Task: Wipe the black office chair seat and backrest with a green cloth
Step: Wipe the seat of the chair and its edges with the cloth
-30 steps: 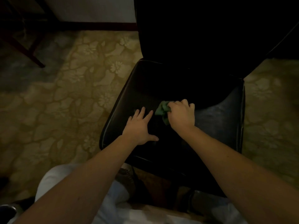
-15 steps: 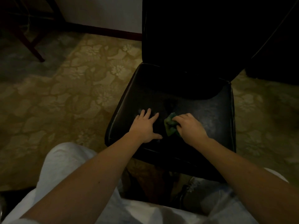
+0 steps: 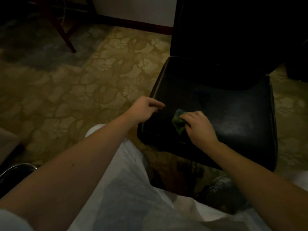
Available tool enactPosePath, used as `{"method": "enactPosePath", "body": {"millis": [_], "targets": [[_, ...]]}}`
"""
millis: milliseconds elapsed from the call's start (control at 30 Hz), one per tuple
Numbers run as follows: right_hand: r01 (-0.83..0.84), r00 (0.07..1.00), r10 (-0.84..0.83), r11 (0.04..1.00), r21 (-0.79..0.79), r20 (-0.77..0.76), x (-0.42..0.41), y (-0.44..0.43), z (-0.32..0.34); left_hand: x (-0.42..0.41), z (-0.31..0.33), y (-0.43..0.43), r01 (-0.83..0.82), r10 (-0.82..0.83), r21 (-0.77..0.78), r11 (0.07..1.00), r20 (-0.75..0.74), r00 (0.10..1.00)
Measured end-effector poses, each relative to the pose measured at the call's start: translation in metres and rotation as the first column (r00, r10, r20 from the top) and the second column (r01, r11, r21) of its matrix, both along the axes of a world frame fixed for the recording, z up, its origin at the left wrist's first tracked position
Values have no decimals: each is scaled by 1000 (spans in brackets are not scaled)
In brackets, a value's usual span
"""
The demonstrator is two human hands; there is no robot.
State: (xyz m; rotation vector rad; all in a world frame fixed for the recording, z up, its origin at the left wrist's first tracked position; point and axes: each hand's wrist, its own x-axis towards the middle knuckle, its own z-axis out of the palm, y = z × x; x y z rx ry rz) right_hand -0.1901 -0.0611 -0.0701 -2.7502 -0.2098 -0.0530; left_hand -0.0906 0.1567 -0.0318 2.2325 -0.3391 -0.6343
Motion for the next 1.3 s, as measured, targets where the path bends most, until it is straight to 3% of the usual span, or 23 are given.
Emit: {"method": "enactPosePath", "body": {"millis": [167, 333, 533, 767, 1000, 1300], "targets": [[-211, 973, 220, 970, -119, 67, 2, 57, -5, -7, -5, 28, 66, -83, 145, 987, 119, 989], [-316, 939, 337, 924, -213, 69, 4, 79, -17, -10, -14, 42, 171, -221, 268, 948, 169, 961], [-243, 967, 254, 926, -290, 2, 4, 89, -29, -11, -22, 46, 307, -427, 472, 827, 170, 888], [-137, 990, 143, 955, -262, 3, -6, 97, -40, 1, -26, 49, 324, -392, 438, 839, 74, 917], [-220, 972, 233, 915, -339, -3, -7, 91, -46, 1, -21, 45, 310, -367, 437, 844, 51, 929], [-214, 977, 196, 901, -377, -86, -7, 104, -36, -3, -23, 42, 302, -386, 529, 793, 54, 921]]}}
